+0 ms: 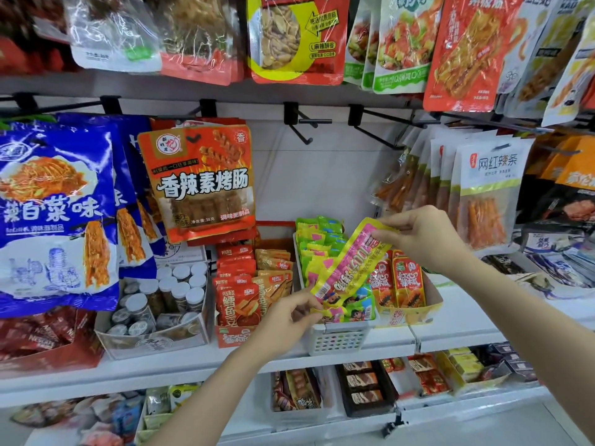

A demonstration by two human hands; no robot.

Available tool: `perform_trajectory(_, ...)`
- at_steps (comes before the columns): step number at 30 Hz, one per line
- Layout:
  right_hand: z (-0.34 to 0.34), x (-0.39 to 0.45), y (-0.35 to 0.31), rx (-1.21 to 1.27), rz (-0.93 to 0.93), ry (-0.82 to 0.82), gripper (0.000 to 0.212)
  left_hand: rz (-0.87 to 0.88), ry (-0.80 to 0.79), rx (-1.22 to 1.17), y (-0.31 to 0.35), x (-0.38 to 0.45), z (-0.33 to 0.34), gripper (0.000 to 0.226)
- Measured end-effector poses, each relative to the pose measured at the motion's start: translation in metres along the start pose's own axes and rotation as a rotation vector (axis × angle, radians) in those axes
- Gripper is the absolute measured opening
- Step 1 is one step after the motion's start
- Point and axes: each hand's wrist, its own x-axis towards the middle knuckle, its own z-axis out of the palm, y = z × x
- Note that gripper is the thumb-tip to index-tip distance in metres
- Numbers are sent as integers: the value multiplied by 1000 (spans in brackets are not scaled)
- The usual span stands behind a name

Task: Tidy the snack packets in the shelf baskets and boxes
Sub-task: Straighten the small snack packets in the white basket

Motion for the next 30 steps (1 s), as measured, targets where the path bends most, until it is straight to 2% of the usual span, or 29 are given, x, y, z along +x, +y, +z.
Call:
perform_trajectory(3,8,2,-2,-37,-48,69,26,38,8,15,-3,-2,0,31)
perform_trajectory(5,9,5,-5,-47,-68,99,26,74,17,46,-4,-3,1,26)
perform_trajectory(9,7,4,-4,-94,-83,122,27,110,106,79,-6,-8,6,24)
perform_trajectory(14,0,-1,6,-82,-56,214,27,77,15,80,-6,-7,8,16)
perform_trajectory(17,1,-6,3,-59,-74,190,27,70,-50,51,-2,-3,8,25)
perform_trajectory(21,3,-5,-3,-41,-167,169,25,48,-40,-26,-4,-2,6,26)
perform_trajectory(25,9,-2,-6,-129,-259,128,19,-10,-45,-97,-8,-4,8,30)
perform_trajectory(28,9,-1,-4,-93,-223,144,20,-13,-27,-83,-8,-3,7,29)
perform_trajectory(30,10,-3,-3,-122,-200,65,21,-1,-4,-84,-7,-4,5,28)
